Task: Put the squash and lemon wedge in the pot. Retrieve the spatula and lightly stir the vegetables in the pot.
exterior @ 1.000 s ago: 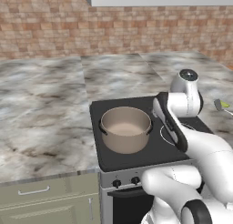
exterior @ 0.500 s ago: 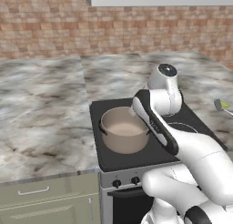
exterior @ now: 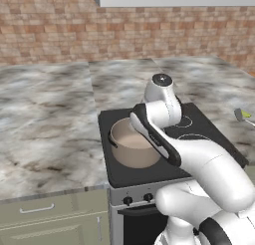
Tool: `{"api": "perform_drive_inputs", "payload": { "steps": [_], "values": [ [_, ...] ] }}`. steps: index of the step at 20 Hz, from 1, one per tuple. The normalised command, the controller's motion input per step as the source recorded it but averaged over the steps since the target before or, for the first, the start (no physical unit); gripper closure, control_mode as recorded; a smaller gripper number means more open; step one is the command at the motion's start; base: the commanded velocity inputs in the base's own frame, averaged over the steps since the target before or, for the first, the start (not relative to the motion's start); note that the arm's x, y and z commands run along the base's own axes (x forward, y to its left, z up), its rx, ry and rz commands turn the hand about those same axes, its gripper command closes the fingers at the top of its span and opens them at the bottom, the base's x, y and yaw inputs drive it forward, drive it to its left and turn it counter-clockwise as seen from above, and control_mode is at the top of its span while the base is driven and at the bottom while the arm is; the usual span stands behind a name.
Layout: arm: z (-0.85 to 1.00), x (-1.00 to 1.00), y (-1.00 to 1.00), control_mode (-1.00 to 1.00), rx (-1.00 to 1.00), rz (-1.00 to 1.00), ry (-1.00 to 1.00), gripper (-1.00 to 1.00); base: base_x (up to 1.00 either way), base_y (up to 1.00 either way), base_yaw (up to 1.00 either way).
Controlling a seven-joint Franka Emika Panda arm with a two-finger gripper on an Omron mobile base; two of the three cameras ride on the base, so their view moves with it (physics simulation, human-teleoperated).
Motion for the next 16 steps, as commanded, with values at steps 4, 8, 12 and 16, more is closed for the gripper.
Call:
{"api": "perform_drive_inputs", "payload": {
  "steps": [4, 8, 12, 16],
  "values": [
    [-0.53, 0.02, -0.05, -1.00, -0.01, 0.00, 0.00, 1.00, 0.00, 0.00, 0.00],
    [-0.69, 0.00, 0.00, -1.00, 0.00, 0.00, 0.00, 1.00, 0.00, 0.00, 0.00],
    [-0.67, 0.01, 0.07, -1.00, 0.00, 0.00, 0.00, 1.00, 0.00, 0.00, 0.00],
    [0.24, 0.11, 0.00, -1.00, 0.00, -0.02, 0.01, 1.00, 0.00, 0.00, 0.00]
  ]
}}
